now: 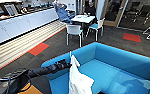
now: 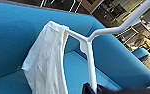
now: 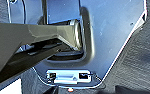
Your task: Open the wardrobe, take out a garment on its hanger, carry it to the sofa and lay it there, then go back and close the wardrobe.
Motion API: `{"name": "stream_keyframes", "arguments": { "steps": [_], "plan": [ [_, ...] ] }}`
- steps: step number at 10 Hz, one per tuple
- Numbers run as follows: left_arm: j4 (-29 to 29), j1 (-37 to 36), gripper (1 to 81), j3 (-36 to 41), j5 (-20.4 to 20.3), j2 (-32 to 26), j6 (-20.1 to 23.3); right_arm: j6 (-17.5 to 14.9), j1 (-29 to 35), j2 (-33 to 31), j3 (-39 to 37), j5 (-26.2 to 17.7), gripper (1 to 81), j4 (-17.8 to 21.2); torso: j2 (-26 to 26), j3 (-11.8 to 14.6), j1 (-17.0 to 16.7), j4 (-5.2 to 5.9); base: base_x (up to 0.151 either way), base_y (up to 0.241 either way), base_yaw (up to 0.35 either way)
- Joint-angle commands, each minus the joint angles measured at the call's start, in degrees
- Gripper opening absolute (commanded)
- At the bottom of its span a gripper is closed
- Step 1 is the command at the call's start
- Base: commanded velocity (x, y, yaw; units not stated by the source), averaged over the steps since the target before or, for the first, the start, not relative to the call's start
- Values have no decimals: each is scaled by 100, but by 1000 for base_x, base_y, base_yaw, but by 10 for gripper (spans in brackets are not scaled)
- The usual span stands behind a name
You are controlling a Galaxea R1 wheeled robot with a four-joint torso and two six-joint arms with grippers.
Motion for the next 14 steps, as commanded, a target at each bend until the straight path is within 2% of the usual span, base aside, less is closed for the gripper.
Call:
{"name": "stream_keyframes", "arguments": {
  "steps": [1, 4, 6, 7, 10, 14],
  "plan": [
    [418, -789, 10, 240, -211, -318, 41, -52, -9, 105, 60, -418, 811, -19, 0, 0, 0, 0, 0, 0, 0],
    [682, -473, 10, 539, -255, -933, 49, -60, -9, 105, 60, -418, 811, -19, 0, 0, 0, 0, 0, 0, 0],
    [699, -349, 10, 539, -280, -1134, 58, -60, -26, 106, 60, -418, 811, -19, 0, 0, 0, 0, 0, 0, 0],
    [776, -236, 10, 625, -497, -1257, 58, -52, -44, 105, 60, -418, 811, -10, 0, 0, 0, 0, 0, 0, 0],
    [1200, 142, 10, 1014, -597, -1478, 49, -52, -53, 105, 60, -356, 811, -19, 0, 0, 0, 0, 0, 0, 0],
    [1358, 495, 10, 812, -650, -1548, 49, -52, -53, 105, 60, -356, 811, -19, 0, 0, 0, 0, 0, 0, 0]
  ]
}}
